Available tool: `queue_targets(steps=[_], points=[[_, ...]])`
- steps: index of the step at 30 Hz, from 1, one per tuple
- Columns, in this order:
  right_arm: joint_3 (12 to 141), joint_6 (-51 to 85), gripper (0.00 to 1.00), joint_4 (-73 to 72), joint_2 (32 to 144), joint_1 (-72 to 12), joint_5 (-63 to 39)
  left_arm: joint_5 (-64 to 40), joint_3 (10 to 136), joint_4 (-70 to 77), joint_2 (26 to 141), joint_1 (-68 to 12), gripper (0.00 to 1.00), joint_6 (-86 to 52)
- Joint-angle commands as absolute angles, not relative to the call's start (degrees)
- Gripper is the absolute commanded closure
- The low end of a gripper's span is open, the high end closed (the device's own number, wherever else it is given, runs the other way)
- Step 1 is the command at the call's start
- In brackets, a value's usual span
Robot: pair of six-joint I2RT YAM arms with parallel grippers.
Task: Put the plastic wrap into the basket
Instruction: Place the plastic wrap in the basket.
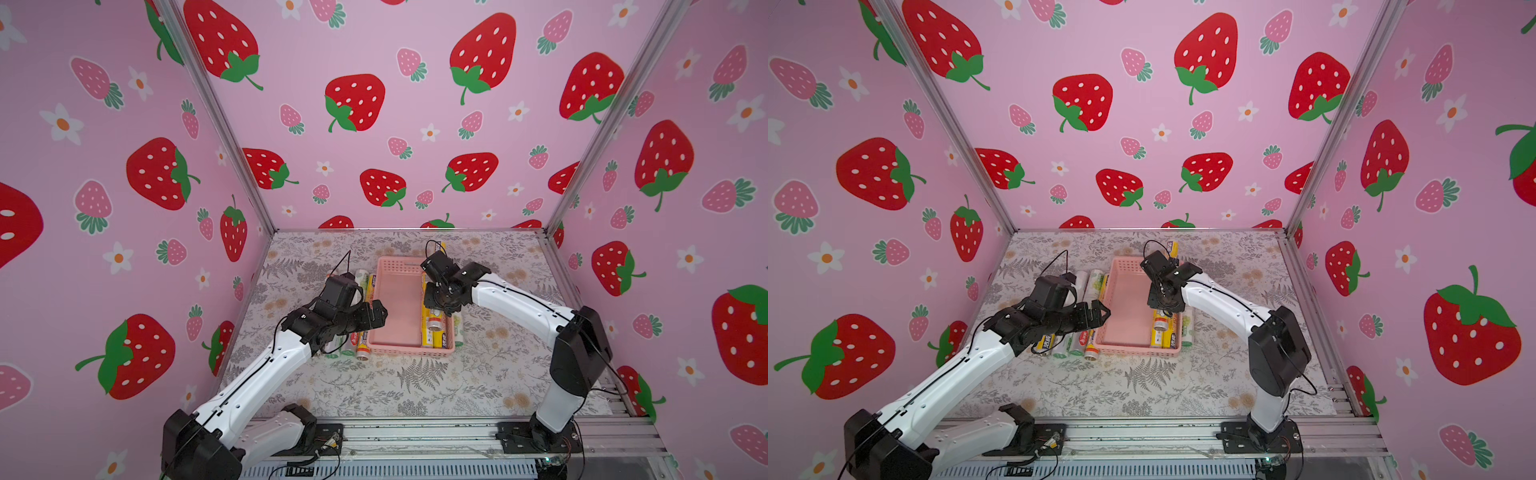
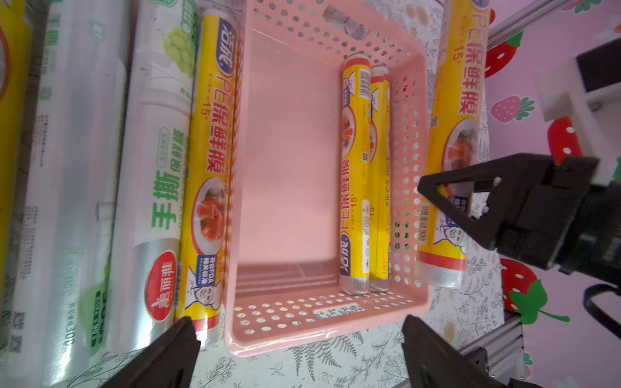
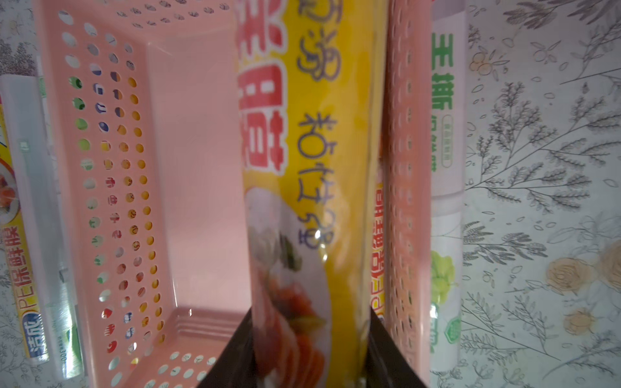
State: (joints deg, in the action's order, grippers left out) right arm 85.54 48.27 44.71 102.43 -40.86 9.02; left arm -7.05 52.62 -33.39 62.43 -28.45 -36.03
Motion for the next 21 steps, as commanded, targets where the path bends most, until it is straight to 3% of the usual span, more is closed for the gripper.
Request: queue_targets(steps=[1,21], points=[[88.12,51.25,0.79,41.98,104.39,-42.14,8.63,-4.26,50.65,-34.41,60.38,-28.32,0.01,-35.51],[89.3,55.46,0.79,38.57,113.94,-45.97,6.44,-6.11,48.12,-30.06,63.86,-28.29,0.01,-35.85]])
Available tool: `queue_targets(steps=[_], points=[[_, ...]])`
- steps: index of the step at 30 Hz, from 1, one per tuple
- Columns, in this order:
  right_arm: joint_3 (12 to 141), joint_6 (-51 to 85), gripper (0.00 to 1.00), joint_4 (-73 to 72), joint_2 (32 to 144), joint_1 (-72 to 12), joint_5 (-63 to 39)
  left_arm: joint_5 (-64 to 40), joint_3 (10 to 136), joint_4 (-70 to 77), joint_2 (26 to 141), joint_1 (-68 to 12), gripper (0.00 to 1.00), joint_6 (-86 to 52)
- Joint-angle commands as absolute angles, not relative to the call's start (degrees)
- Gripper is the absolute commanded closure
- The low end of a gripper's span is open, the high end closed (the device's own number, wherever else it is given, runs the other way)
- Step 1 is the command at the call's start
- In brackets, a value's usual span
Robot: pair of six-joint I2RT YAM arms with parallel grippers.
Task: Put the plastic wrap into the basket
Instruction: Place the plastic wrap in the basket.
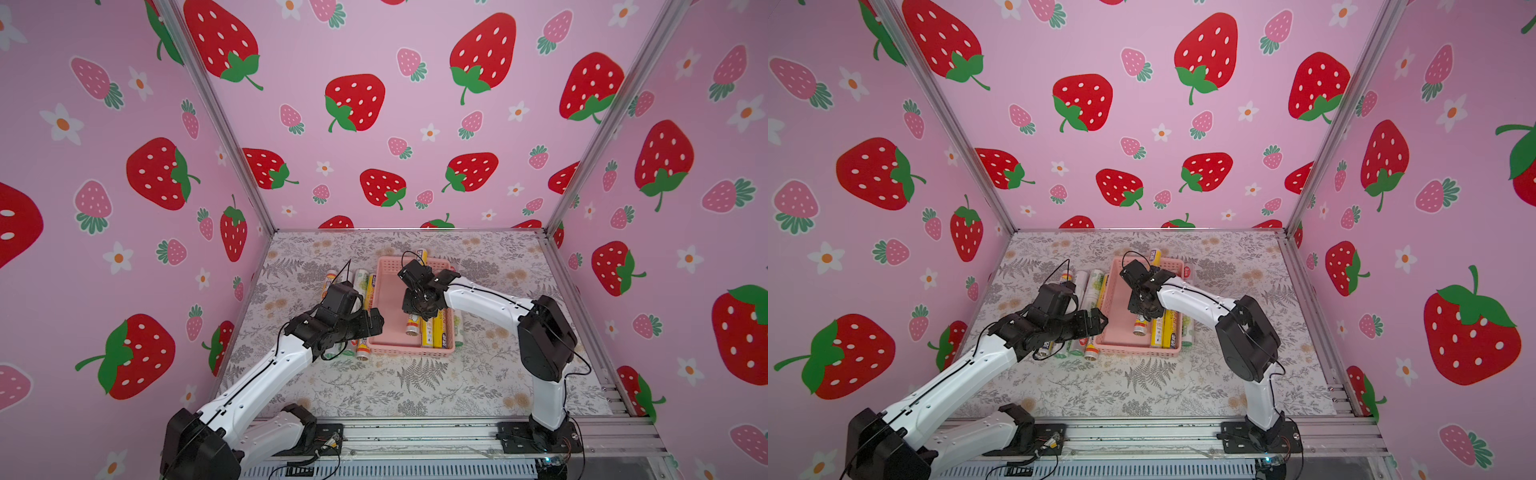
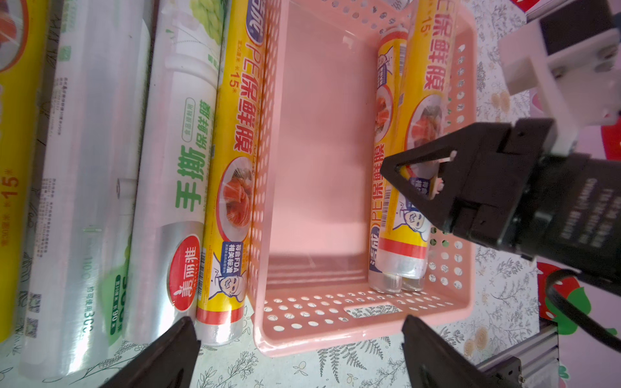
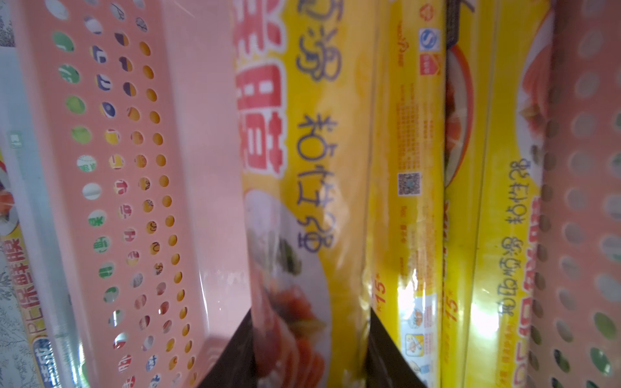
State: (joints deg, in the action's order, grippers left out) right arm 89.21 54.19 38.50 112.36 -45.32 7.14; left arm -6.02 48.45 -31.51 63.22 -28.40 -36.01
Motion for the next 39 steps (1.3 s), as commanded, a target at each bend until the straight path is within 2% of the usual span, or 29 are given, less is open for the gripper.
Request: queue_targets(steps=[1,22,31,39], points=[[89.22,55.56,0.79,38.59,114.08,-46.15,6.47,-6.14,48.1,-29.83,63.99,-28.3,0.0,-35.99],[86.0,58.27,0.79,41.2,111.07,-51.5,10.66,-5.12,47.28,-28.12,64.4,-28.32,0.0,-35.84],[87.76,57.44,0.73,42.39,114.41,-51.6,12.61,-4.83,47.35,-28.36,64.52,-28.3,0.0,-35.24],[89.62,56.25,0.59,43.51,117.33,-51.59,15.03,-4.48,46.93,-28.34,63.99,-28.3,0.0,-35.38]])
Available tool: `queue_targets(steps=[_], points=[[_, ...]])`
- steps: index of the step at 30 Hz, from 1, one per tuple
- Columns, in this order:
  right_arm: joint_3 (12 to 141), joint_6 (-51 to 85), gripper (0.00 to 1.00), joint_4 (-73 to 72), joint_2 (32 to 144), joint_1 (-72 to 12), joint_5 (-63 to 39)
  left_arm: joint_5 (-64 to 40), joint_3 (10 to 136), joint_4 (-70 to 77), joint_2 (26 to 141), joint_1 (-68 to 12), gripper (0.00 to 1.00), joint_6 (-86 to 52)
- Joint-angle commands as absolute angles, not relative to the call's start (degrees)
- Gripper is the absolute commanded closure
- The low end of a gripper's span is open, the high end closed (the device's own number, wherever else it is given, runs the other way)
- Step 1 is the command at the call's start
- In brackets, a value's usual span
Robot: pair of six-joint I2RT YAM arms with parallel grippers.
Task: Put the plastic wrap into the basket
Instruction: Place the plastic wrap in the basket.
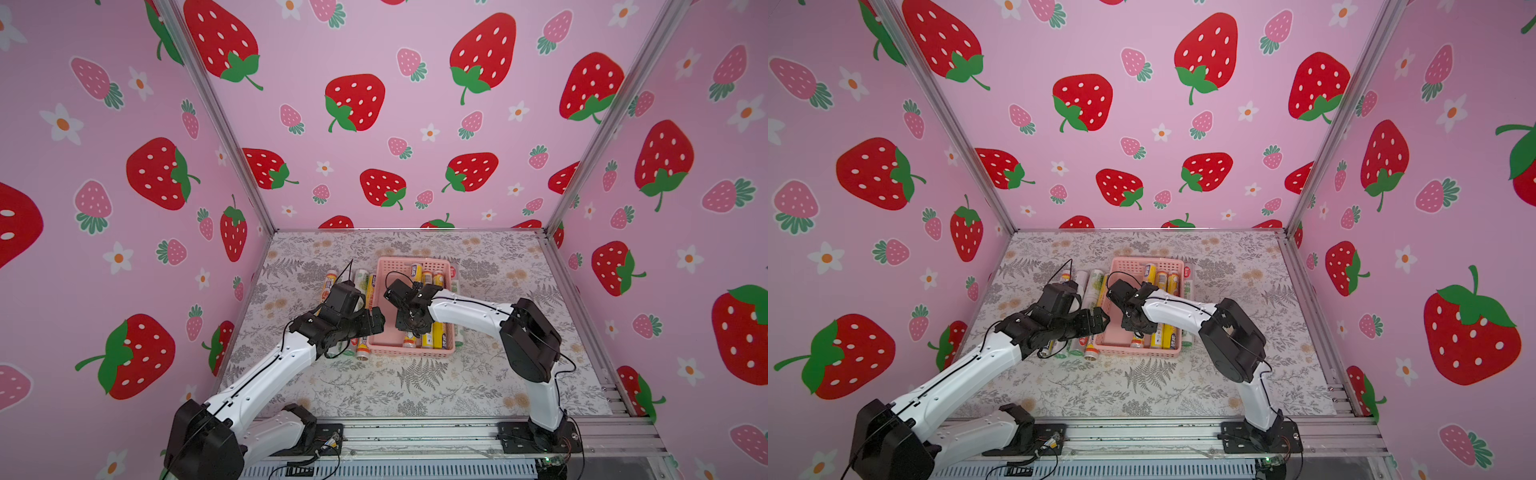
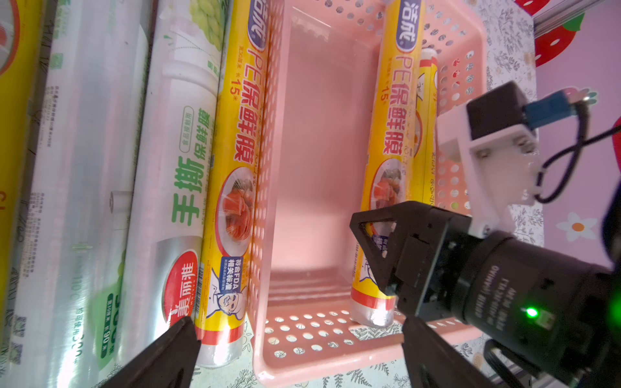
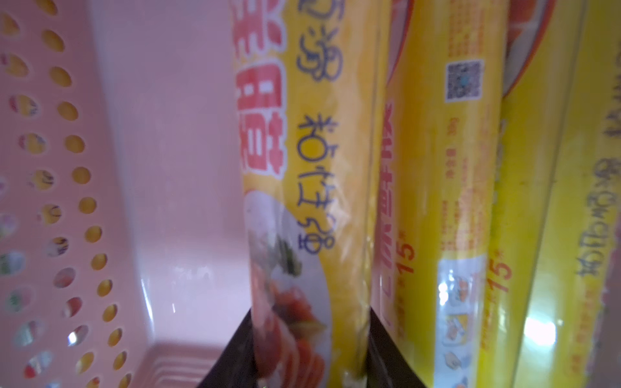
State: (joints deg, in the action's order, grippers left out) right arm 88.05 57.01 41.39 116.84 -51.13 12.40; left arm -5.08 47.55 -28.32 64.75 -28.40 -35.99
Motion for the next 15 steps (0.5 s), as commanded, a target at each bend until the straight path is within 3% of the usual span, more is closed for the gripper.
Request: queue_targets(steps=[1,15], points=[[89.64,56.16,0.58,43.67,117.29,-51.58,15.37,-4.48,46.93,-28.39,64.1,-28.3,0.0,-35.33],[95.71,47.89,0.39,46.9,114.69,-51.16,21.89,-2.99,47.96,-32.7,61.53,-26.96,0.0,-35.59]])
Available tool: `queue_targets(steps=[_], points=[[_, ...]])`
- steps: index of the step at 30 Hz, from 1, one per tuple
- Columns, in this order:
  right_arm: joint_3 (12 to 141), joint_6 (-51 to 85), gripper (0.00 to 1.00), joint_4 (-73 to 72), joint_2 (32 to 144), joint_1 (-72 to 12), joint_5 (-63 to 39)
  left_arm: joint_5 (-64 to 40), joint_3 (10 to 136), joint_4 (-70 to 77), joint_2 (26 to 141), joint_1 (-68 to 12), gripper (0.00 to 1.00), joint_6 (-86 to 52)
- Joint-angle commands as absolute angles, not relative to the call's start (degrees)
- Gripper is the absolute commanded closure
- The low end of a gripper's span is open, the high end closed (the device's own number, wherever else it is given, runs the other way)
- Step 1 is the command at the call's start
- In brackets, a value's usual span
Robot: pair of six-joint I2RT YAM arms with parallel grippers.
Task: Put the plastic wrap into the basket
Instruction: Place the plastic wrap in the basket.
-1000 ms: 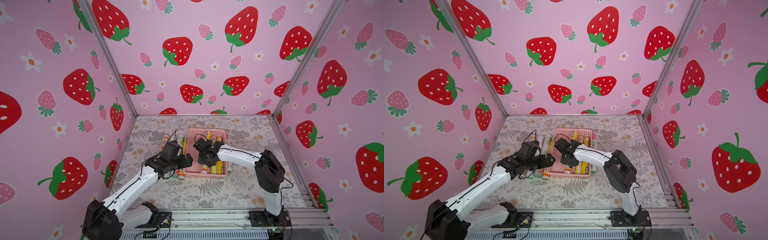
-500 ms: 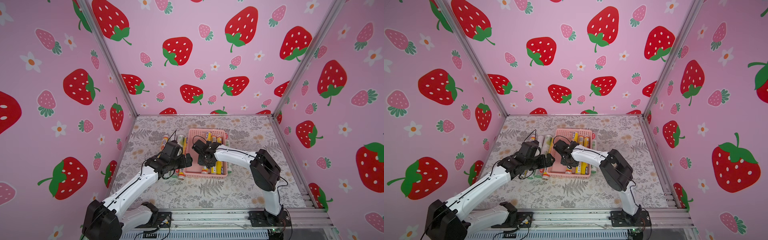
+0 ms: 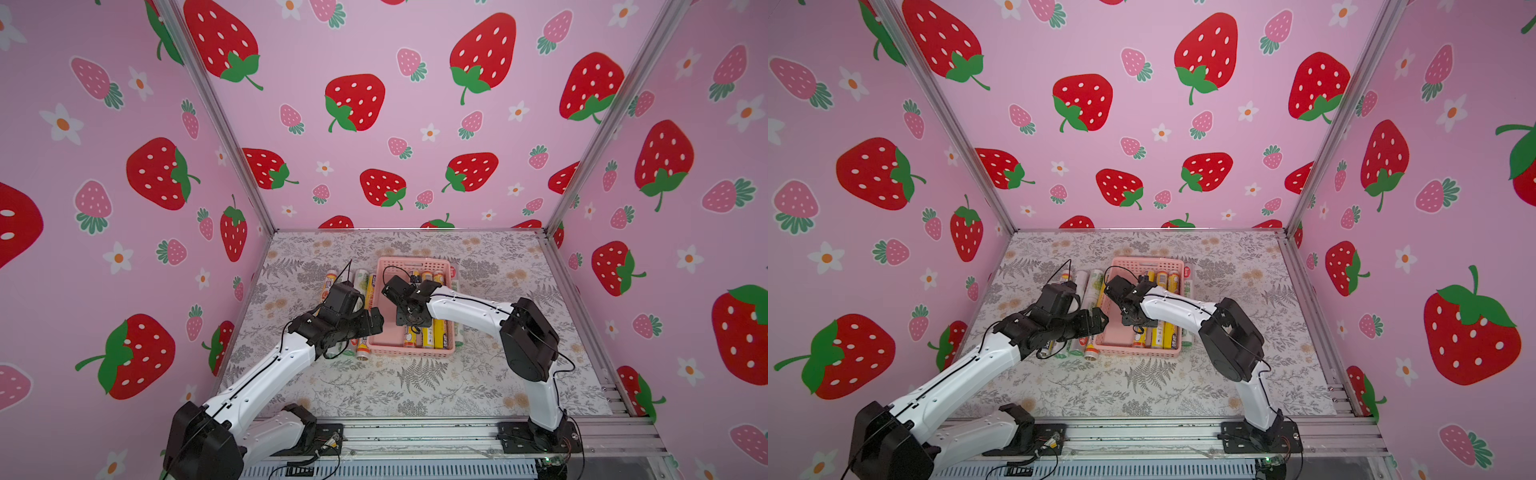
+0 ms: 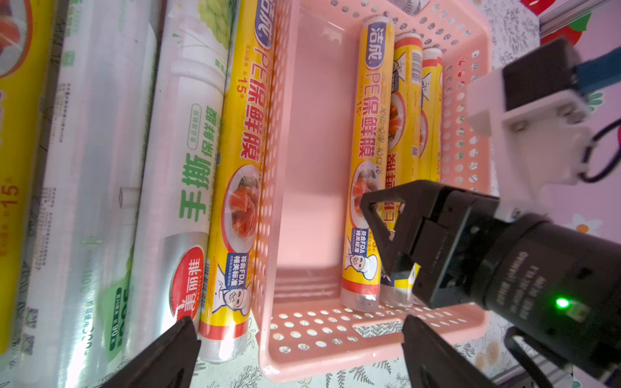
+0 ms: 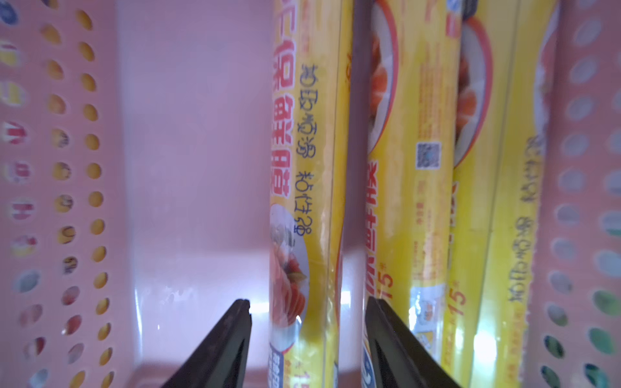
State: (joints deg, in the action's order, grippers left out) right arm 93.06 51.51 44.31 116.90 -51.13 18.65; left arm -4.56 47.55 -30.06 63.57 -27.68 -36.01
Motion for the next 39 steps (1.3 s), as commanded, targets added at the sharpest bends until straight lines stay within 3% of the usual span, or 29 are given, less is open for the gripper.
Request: queue_targets(steps=[1,18,39], points=[[97.06,47.24,0.39,47.98,115.52,-50.8,22.34,-2.9,47.54,-32.94,60.71,-26.48,0.0,-35.8],[112.32,43.45,0.35,56.07,131.04,-49.11,23.95,-4.65,41.93,-35.66,53.87,-22.2,0.0,-38.58],[99.58,44.32,0.36,49.79,115.75,-46.45,22.94,-10.45,42.82,-32.49,59.81,-22.41,0.0,-37.89]])
